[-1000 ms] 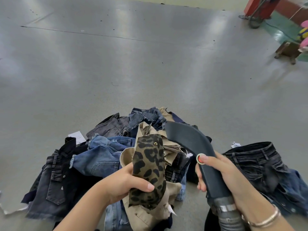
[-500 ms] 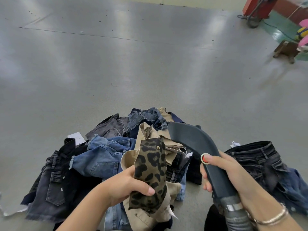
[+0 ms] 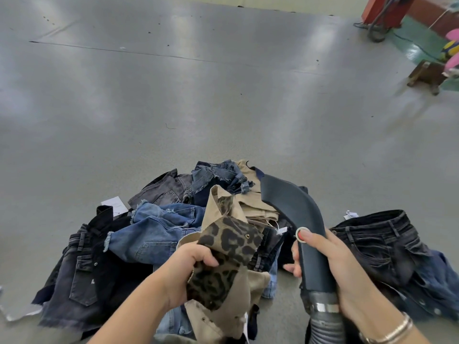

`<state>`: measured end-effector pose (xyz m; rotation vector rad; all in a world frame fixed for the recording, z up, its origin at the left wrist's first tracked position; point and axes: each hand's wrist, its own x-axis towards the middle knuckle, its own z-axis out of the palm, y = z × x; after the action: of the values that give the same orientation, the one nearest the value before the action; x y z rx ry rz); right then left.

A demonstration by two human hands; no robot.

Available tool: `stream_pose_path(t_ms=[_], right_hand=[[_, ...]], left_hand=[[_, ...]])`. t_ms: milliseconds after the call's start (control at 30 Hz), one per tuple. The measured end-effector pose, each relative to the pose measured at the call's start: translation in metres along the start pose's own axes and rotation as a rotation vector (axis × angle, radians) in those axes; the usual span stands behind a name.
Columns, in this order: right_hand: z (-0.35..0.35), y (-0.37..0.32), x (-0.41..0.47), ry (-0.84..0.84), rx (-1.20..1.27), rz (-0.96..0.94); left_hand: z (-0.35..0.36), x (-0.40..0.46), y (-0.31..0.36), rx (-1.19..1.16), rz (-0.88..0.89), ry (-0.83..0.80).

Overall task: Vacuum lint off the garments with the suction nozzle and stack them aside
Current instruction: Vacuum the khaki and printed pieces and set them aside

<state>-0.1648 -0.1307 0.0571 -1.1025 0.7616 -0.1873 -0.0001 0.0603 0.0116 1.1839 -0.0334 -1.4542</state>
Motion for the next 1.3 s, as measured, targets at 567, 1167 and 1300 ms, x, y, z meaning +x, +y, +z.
stream_pose_path(t_ms=[567, 1167, 1300], right_hand=[[0.041, 0.019, -0.013, -0.271, -0.06, -0.104], [-0.03, -0.022, -0.022, -0.489, -0.37, 0.178], [-0.025, -0.023, -0.019, -0.531, -0.368, 0.197]], left_hand=[[0.03, 0.0, 0.0, 0.267, -0.044, -0.02], [-0.012, -0.03, 0.055, 0.795, 0.234, -0.013], [-0.013, -0.027, 0.056, 0.77, 0.197, 0.008]])
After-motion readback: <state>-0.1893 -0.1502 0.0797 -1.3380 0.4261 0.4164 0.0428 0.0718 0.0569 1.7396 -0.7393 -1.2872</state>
